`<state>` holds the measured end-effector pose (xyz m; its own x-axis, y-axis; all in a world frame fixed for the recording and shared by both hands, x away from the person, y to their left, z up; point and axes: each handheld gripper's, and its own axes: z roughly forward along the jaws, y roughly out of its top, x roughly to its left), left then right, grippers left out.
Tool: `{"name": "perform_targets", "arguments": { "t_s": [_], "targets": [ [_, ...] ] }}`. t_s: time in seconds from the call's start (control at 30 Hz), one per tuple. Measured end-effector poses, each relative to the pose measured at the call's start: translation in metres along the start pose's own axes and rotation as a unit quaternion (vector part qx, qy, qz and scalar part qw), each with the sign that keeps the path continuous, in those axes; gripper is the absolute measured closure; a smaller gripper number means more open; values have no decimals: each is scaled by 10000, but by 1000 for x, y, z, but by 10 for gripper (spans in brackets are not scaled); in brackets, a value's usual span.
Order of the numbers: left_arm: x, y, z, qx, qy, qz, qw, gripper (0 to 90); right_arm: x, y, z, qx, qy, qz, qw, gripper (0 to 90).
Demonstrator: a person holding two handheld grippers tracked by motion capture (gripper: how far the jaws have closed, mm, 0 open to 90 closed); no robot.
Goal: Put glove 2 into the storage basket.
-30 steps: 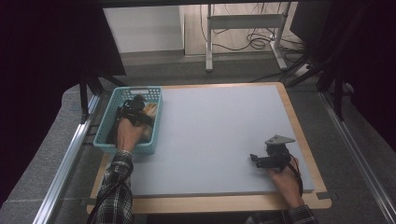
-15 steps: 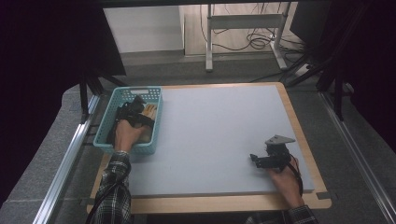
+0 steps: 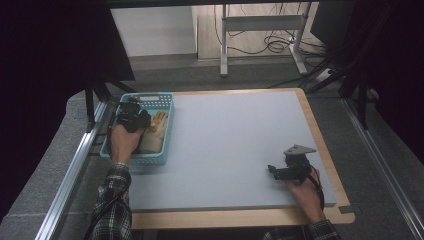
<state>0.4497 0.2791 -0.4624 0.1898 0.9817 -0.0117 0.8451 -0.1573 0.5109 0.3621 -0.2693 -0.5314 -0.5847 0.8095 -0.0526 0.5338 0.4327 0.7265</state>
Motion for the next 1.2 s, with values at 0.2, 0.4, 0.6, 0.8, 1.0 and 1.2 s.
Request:
{"name": "perform_targets", "arguments": {
  "t_s": [0.2,0.4,0.6,0.8,1.0,1.2],
  "targets": [
    [-6,-4,25,535,-7,135,9985,769,0,0,0,1,0,2,10000,131],
    [-17,2,31,627,-95,219,9977,798,0,0,0,1,1,2,10000,130],
    [-15,2,29,591,-116,219,9979,767,0,0,0,0,1,0,10000,131],
    [-7,-2,21,409,144,268,9987,507,0,0,0,1,-1,0,10000,131],
    [-1,-4,13,241,131,226,9994,386,0,0,0,1,-2,0,10000,130],
    [0,-6,4,64,-63,163,9998,304,0,0,0,1,-2,0,10000,130]
  ]
}}
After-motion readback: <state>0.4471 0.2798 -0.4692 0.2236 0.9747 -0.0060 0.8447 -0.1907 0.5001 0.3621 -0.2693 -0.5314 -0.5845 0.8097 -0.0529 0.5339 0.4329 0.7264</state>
